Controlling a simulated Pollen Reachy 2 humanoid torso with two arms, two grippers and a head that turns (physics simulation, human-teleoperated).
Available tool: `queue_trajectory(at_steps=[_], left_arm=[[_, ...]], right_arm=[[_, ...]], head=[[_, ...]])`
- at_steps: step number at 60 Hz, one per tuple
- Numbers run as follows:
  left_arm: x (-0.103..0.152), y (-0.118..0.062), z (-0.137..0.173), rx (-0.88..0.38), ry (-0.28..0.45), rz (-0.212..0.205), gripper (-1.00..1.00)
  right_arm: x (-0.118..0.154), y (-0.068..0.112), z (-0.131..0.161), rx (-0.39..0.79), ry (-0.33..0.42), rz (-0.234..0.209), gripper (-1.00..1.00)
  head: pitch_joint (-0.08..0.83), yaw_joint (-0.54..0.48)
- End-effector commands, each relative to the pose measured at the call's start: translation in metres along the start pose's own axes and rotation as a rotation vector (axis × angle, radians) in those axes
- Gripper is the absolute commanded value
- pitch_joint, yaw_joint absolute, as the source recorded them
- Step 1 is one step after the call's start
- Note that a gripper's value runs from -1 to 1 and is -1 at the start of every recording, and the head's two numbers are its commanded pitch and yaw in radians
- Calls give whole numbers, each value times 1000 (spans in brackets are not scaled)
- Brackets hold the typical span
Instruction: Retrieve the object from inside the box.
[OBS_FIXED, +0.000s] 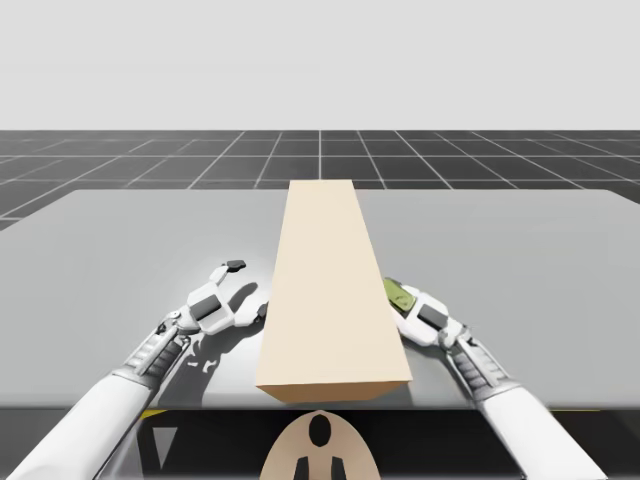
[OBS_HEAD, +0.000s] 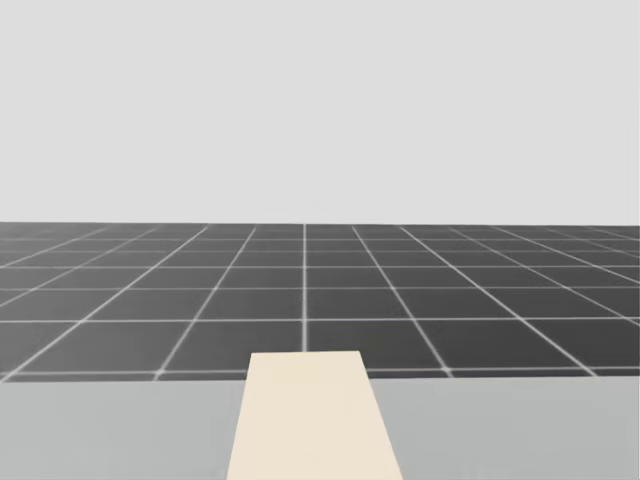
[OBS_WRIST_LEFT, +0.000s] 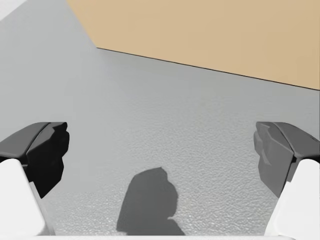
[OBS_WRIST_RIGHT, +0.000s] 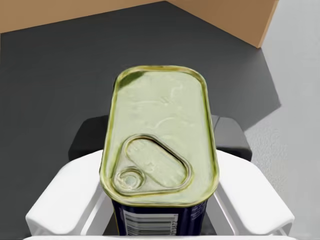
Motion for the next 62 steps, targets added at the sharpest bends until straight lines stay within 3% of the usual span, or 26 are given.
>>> queue_trajectory(at_steps=[1,14,24,30,38,41,45,53,62], left_arm=[[-12,-15,-3,-24,33,28,-1000],[-13,-14,-3,-19,34,33,-1000],[-13,-11,-2,-12,28,40,-1000],[-13,-9,-2,-7,26,44,-1000],[-14,-8,-1,-2,27,47,-1000],[-14,-8,-2,-2,27,46,-1000],[-14,-7,-2,0,28,46,-1000],[-15,-7,-2,0,29,49,-1000],[-14,-6,-2,3,27,50,-1000]], right_arm=[[15,-27,27,-74,-60,27,1000],[17,-52,47,-136,-80,11,989],[44,-78,62,-202,-117,21,1000],[70,-92,72,-225,-126,27,1000],[114,-103,83,-280,-124,73,1000],[127,-103,85,-281,-122,72,1000],[153,-104,89,-297,-127,110,1000],[201,-103,101,-331,-151,139,1000],[257,-101,115,-378,-194,210,1000]], head=[[10,-34],[4,-37],[0,-38],[-5,-39],[-6,-40],[-6,-41],[-8,-43],[-10,-46],[-12,-43]])
